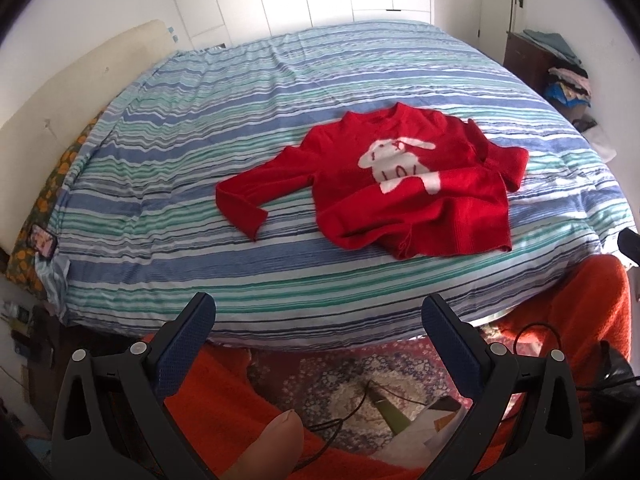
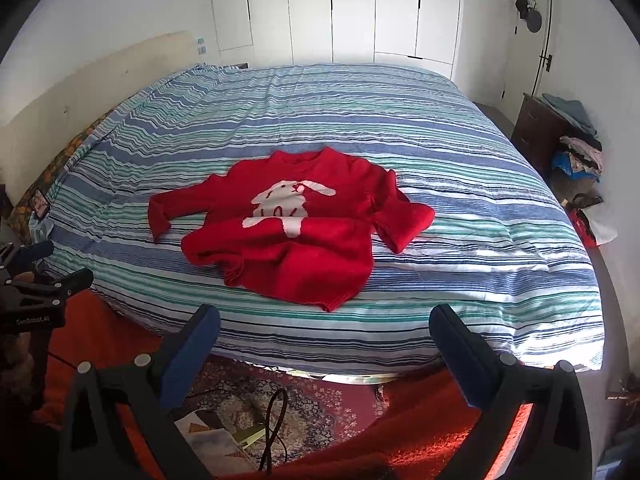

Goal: Fold small clothes

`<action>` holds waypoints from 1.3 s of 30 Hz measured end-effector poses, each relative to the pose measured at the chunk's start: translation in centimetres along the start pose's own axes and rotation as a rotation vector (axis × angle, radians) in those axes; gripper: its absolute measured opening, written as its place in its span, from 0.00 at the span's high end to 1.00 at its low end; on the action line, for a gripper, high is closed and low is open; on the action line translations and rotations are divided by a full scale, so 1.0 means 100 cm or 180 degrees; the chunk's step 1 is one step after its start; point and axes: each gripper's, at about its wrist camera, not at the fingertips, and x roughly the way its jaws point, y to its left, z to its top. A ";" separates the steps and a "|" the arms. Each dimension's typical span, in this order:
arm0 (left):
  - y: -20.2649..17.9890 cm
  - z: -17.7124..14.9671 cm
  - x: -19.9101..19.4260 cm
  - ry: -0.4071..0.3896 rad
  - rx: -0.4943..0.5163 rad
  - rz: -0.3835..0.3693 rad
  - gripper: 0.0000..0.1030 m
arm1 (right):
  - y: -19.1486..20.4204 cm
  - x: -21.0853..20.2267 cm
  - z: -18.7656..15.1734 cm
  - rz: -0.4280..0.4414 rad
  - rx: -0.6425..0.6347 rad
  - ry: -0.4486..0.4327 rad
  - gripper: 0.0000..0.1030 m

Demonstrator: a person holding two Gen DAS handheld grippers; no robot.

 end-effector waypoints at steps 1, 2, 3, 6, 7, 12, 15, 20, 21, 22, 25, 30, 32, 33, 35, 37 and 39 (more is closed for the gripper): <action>0.000 -0.001 0.001 0.0017 -0.0001 -0.0009 0.00 | 0.001 0.001 0.000 -0.0031 -0.0013 0.0007 0.00; 0.000 -0.001 0.002 0.0032 -0.0001 -0.0014 0.00 | 0.002 0.002 0.000 -0.0045 -0.0023 0.0014 0.00; 0.000 -0.001 0.002 0.0044 -0.0002 -0.0018 0.00 | 0.002 0.003 0.000 -0.0053 -0.0029 0.0024 0.00; -0.001 -0.001 0.004 0.0073 0.0003 -0.0014 0.00 | 0.005 0.005 -0.002 -0.0067 -0.0064 0.0054 0.00; -0.002 -0.002 0.005 0.0079 0.0009 -0.0010 0.00 | 0.006 0.006 -0.002 -0.0067 -0.0076 0.0062 0.00; -0.003 -0.002 0.005 0.0105 0.0006 -0.0016 0.00 | 0.008 0.009 -0.004 -0.0090 -0.0118 0.0097 0.00; -0.002 -0.002 0.006 0.0119 0.0006 -0.0004 0.00 | 0.008 0.011 -0.004 -0.0094 -0.0132 0.0111 0.00; -0.002 -0.003 0.008 0.0157 -0.0003 -0.0015 0.00 | 0.011 0.015 -0.005 -0.0144 -0.0168 0.0165 0.00; -0.002 -0.003 0.009 0.0170 -0.0008 -0.0021 0.00 | 0.011 0.015 -0.005 -0.0146 -0.0169 0.0179 0.00; -0.001 -0.004 0.009 0.0180 -0.0014 -0.0027 0.00 | 0.011 0.016 -0.005 -0.0150 -0.0172 0.0192 0.00; 0.001 -0.004 0.011 0.0203 -0.0041 -0.0044 0.00 | 0.012 0.017 -0.004 -0.0222 -0.0218 0.0238 0.00; 0.001 -0.004 0.018 0.0275 -0.0073 -0.0042 0.00 | 0.013 0.022 -0.001 -0.0401 -0.0272 0.0281 0.00; 0.000 -0.004 0.018 0.0277 -0.0055 -0.0027 0.00 | 0.013 0.026 -0.001 -0.0502 -0.0266 0.0306 0.00; -0.001 -0.004 0.018 0.0278 -0.0038 -0.0010 0.00 | 0.012 0.028 -0.002 -0.0535 -0.0263 0.0317 0.00; -0.003 -0.005 0.020 0.0287 -0.0013 0.0020 0.00 | 0.012 0.032 -0.002 -0.0567 -0.0270 0.0334 0.00; -0.004 -0.005 0.021 0.0300 -0.0001 0.0027 0.00 | 0.013 0.034 -0.003 -0.0564 -0.0301 0.0346 0.00; -0.004 -0.005 0.022 0.0311 0.0003 0.0018 0.00 | 0.014 0.036 -0.003 -0.0568 -0.0333 0.0351 0.00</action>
